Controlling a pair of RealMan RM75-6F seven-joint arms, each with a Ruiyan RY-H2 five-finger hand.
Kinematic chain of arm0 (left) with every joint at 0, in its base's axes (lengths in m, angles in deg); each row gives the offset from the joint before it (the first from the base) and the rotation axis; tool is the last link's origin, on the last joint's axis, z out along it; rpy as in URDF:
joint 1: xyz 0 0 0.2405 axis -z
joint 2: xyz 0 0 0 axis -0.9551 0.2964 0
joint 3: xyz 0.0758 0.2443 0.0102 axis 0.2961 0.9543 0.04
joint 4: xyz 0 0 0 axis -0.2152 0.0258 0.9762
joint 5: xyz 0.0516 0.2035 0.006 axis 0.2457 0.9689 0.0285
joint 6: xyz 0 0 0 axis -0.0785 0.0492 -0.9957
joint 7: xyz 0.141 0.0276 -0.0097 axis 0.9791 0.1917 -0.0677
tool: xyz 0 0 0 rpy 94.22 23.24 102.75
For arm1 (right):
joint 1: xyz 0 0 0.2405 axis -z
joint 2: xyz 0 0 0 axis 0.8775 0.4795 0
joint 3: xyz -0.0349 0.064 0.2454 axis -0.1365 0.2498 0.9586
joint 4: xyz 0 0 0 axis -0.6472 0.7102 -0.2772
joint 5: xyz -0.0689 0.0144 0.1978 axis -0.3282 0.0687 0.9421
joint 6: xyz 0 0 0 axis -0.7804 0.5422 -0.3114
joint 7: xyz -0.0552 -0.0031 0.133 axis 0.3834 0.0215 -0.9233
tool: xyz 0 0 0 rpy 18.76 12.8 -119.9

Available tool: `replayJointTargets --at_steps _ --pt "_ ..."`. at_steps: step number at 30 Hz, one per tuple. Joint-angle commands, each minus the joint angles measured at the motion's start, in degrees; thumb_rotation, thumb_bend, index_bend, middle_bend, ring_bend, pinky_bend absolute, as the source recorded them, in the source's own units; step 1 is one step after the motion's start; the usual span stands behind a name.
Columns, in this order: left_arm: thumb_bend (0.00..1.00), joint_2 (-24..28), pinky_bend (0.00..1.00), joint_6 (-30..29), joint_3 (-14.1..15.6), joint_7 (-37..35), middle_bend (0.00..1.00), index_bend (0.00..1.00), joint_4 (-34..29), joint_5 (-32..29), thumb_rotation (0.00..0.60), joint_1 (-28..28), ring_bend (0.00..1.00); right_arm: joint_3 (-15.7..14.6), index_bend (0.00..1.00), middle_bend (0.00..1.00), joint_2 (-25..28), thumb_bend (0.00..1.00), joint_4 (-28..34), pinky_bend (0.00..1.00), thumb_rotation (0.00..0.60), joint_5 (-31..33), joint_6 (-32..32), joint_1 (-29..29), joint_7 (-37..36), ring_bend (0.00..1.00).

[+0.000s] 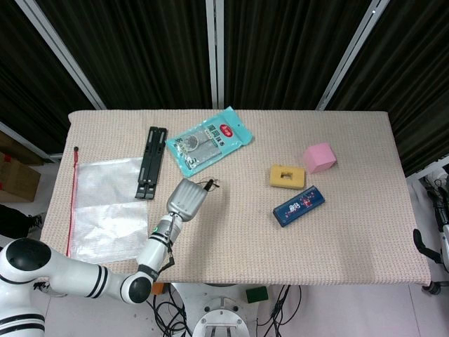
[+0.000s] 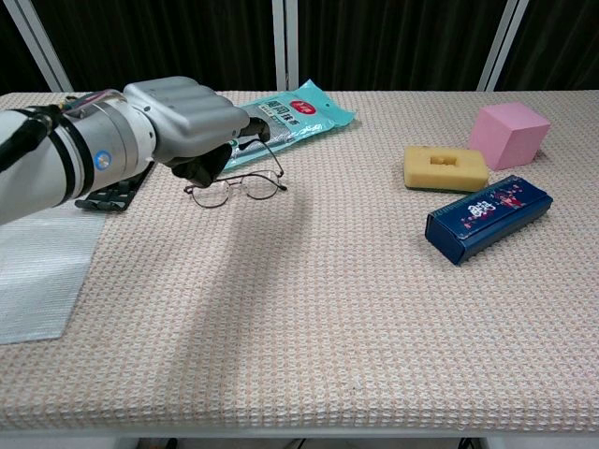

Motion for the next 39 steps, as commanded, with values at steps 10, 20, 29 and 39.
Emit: replayJointTargets --at_steps 10,20,29,39 --pt "0.81 2.4 0.96 -4.4 -0.8 -5.1 0.94 0.04 -1.7 4.8 0.600 -2.1 0.94 0.1 0.00 0.00 0.0 0.47 0.0 0.00 0.600 0.2 -0.1 0.0 0.1 0.00" --pt "0.81 -6.0 0.99 -12.2 -0.8 -14.4 0.96 0.00 -0.4 12.6 0.600 -7.9 0.95 -0.2 0.00 0.00 -0.8 0.47 -1.1 0.00 0.600 0.3 1.4 -0.6 -0.3 0.00" --pt "0.81 -16.2 1.00 -8.7 -4.7 -12.5 0.99 0.00 8.8 6.1 0.600 -7.3 0.98 -0.1 0.00 0.00 -0.2 0.47 -1.7 0.00 0.600 0.4 1.1 -0.3 -1.8 0.00" --pt "0.81 -19.0 1.00 -8.6 -7.4 -11.3 1.00 0.00 15.9 4.8 0.600 -7.9 0.99 0.0 0.00 0.00 -0.3 0.47 -2.9 0.00 0.600 1.2 1.9 -0.4 -2.8 0.00"
